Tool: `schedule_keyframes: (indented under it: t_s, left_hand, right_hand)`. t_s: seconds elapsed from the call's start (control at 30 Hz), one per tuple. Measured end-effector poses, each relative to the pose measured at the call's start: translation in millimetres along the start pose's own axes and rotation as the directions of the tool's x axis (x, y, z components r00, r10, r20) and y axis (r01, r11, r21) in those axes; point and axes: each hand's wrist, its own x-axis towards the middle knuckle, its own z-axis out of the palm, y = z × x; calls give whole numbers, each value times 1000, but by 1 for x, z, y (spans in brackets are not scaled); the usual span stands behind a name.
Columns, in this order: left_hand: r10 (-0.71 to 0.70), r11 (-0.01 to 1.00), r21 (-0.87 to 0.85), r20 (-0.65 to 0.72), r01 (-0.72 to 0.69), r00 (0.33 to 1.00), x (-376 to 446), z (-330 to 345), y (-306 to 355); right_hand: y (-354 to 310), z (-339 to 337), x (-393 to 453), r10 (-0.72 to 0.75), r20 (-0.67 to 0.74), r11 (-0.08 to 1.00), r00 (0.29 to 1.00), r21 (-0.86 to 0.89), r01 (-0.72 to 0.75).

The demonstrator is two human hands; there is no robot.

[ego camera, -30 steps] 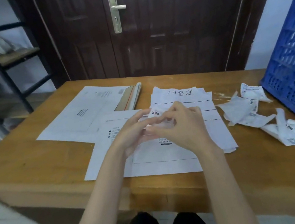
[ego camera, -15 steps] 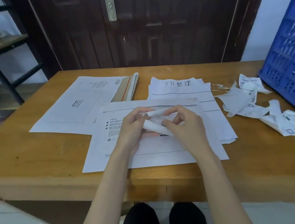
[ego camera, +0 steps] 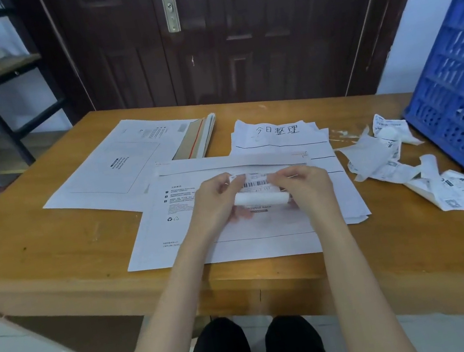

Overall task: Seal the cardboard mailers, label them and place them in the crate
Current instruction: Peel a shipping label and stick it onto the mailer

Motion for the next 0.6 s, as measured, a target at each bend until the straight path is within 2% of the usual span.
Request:
schedule_keyframes:
  t_s: [0.07,0.1,0.2,0.6]
  left_hand:
    - [132,922,376,-82,-92,988,4,-2,-6]
    - [179,870,482,-115,-103,977,5,-2,-7]
    - [195,852,514,-128,-103,972,8,-5,-7]
    - [124,728,684,-69,-44,990,35,-5,5]
  right_hand:
    - [1,-1,2,3,-15,999,1000,-47,-4]
    - [2,-2,3,7,-13,997,1000,-80,-8]
    - [4,-2,4,20,-9,985,1000,-169,-21]
    - [-3,8,26,79,-17,951,997,-298,-80]
